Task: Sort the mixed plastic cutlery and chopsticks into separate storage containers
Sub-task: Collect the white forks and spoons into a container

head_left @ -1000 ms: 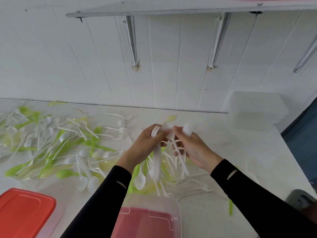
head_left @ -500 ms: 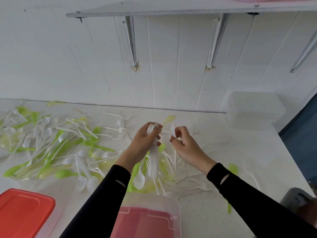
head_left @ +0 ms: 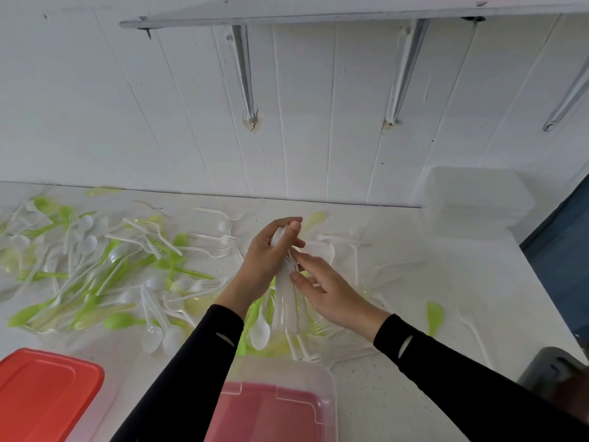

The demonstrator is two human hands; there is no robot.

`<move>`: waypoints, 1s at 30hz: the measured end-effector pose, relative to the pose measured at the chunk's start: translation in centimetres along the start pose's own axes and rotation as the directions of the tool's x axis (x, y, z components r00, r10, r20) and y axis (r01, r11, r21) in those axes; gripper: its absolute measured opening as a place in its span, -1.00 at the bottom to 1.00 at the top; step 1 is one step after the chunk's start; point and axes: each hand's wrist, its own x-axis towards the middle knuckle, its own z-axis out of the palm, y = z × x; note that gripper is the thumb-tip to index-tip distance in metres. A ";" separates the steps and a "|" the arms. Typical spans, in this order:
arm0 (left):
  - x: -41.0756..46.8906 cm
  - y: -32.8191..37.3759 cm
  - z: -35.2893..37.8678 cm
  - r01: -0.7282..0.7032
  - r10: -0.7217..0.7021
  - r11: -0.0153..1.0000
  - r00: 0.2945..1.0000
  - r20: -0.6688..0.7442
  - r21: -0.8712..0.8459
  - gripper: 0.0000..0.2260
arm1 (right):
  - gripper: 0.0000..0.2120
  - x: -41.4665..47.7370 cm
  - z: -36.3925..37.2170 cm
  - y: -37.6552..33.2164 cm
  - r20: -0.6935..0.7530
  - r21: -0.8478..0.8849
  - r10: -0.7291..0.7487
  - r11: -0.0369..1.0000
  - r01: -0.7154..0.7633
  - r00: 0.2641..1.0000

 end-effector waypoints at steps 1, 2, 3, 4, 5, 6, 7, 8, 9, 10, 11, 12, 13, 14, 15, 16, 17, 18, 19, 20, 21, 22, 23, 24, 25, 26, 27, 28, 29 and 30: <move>-0.1 0.1 0.1 -0.001 0.001 1.000 1.000 0.008 -0.018 -0.67 | -0.56 -0.1 0.0 -0.3 0.025 0.039 0.016 0.999 -0.017 1.000; -0.1 0.1 0.2 0.006 -0.005 0.999 1.000 0.020 -0.031 -0.67 | -0.55 -0.2 0.0 -0.5 0.044 0.060 0.032 0.998 -0.035 0.999; -0.2 0.2 0.2 0.013 -0.012 0.999 0.999 0.041 -0.039 -0.67 | -0.52 -0.3 0.1 -0.5 0.060 0.069 0.042 0.997 -0.046 0.997; -0.2 0.1 0.1 0.028 -0.025 0.999 0.997 0.067 -0.041 -0.66 | -0.46 -0.4 0.1 -0.5 0.069 0.066 0.046 0.997 -0.051 0.997; -0.1 0.0 0.1 0.053 -0.048 0.997 0.994 0.099 -0.048 -0.66 | -0.38 -0.4 0.1 -0.2 0.077 0.054 0.046 0.997 -0.050 0.996; -0.1 -0.1 0.1 0.080 -0.072 0.995 0.989 0.128 -0.056 -0.68 | -0.31 -0.4 0.2 -0.2 0.090 0.052 0.046 0.997 -0.050 0.995; -0.1 -0.2 0.1 0.100 -0.089 0.993 0.985 0.151 -0.067 -0.72 | -0.25 -0.4 0.2 0.1 0.100 0.066 0.050 0.996 -0.057 0.994; 0.0 -0.4 0.0 0.104 -0.091 0.992 0.982 0.164 -0.073 -0.76 | -0.23 -0.3 0.2 0.1 0.103 0.100 0.060 0.992 -0.070 0.993; 0.2 -0.7 -0.1 0.098 -0.084 0.992 0.983 0.162 -0.076 -0.78 | -0.23 -0.2 0.1 0.3 0.091 0.117 0.070 0.990 -0.081 0.993; 0.2 -0.9 -0.1 0.091 -0.078 0.993 0.986 0.150 -0.077 -0.79 | -0.24 -0.1 0.0 0.4 0.064 0.106 0.075 0.991 -0.081 0.995; 0.3 -1.0 -0.1 0.090 -0.080 0.993 0.988 0.130 -0.071 -0.78 | -0.26 -0.1 -0.2 0.5 0.017 0.063 0.070 0.995 -0.071 0.997; 0.2 -0.9 0.0 0.094 -0.087 0.994 0.990 0.109 -0.054 -0.73 | -0.28 0.0 -0.3 0.5 -0.041 0.013 0.054 0.999 -0.053 0.998; 0.2 -0.8 0.1 0.101 -0.097 0.994 0.991 0.092 -0.036 -0.66 | -0.30 0.0 -0.5 0.7 -0.108 -0.033 0.031 0.999 -0.034 0.994; 0.1 -0.8 0.2 0.106 -0.104 0.994 0.992 0.073 -0.028 -0.60 | -0.34 0.0 -0.6 0.8 -0.171 -0.066 0.007 0.998 -0.019 0.985; 0.1 -0.6 0.2 0.103 -0.101 0.994 0.994 0.053 -0.035 -0.58 | -0.41 0.1 -0.7 0.9 -0.221 -0.093 -0.015 0.996 -0.006 0.975; 0.1 -0.5 0.2 0.092 -0.090 0.994 0.995 0.038 -0.051 -0.58 | -0.50 0.1 -0.8 1.0 -0.253 -0.121 -0.042 0.993 0.012 0.967; 0.1 -0.4 0.1 0.080 -0.078 0.995 0.997 0.030 -0.067 -0.59 | -0.58 0.2 -1.0 1.0 -0.263 -0.154 -0.068 0.988 0.028 0.962; 0.1 -0.2 0.1 0.067 -0.065 0.995 0.998 0.029 -0.073 -0.61 | -0.63 0.3 -1.1 1.1 -0.261 -0.188 -0.090 0.981 0.041 0.961; 0.0 -0.1 0.1 0.052 -0.051 0.997 0.998 0.029 -0.061 -0.61 | -0.65 0.3 -1.2 1.2 -0.258 -0.222 -0.105 0.974 0.047 0.960; 0.0 0.0 0.1 0.041 -0.040 0.998 0.999 0.027 -0.038 -0.62 | -0.65 0.4 -1.2 1.2 -0.259 -0.250 -0.113 0.967 0.047 0.959; 0.0 0.0 0.1 0.031 -0.031 0.999 0.999 0.020 -0.005 -0.63 | -0.65 0.4 -1.3 1.3 -0.263 -0.276 -0.112 0.961 0.036 0.958; -0.1 0.1 0.1 0.027 -0.028 0.999 0.999 0.017 0.039 -0.65 | -0.66 0.3 -1.4 1.4 -0.268 -0.293 -0.103 0.956 0.021 0.958; -0.1 0.3 0.0 0.026 -0.028 0.995 0.999 0.024 0.094 -0.66 | -0.68 0.3 -1.5 1.4 -0.270 -0.305 -0.093 0.952 0.006 0.958; -0.1 0.5 -0.2 0.032 -0.039 0.989 0.998 0.045 0.148 -0.67 | -0.70 0.3 -1.7 1.4 -0.266 -0.310 -0.080 0.951 -0.007 0.961; -0.1 1.0 -0.4 0.043 -0.059 0.979 0.995 0.077 0.197 -0.67 | -0.71 0.3 -2.0 1.3 -0.256 -0.311 -0.067 0.950 -0.017 0.964; -0.3 1.5 -0.9 0.055 -0.084 0.967 0.991 0.106 0.248 -0.66 | -0.73 0.2 -2.1 1.1 -0.239 -0.307 -0.057 0.952 -0.020 0.969; -0.8 2.2 -1.8 0.062 -0.105 0.952 0.986 0.130 0.300 -0.64 | -0.74 0.2 -2.0 0.6 -0.223 -0.301 -0.059 0.953 -0.012 0.973; -0.9 2.7 -2.1 0.068 -0.135 0.934 0.976 0.170 0.351 -0.61 | -0.74 0.2 -2.5 0.3 -0.243 -0.293 -0.063 0.956 -0.012 0.968; -1.5 3.3 -2.8 0.075 -0.160 0.918 0.969 0.188 0.390 -0.59 | -0.75 0.3 -2.8 -0.2 -0.269 -0.281 -0.076 0.960 -0.002 0.960; -2.5 3.7 -4.0 0.086 -0.173 0.910 0.968 0.181 0.406 -0.57 | -0.75 0.3 -2.7 -1.3 -0.280 -0.263 -0.091 0.965 0.015 0.956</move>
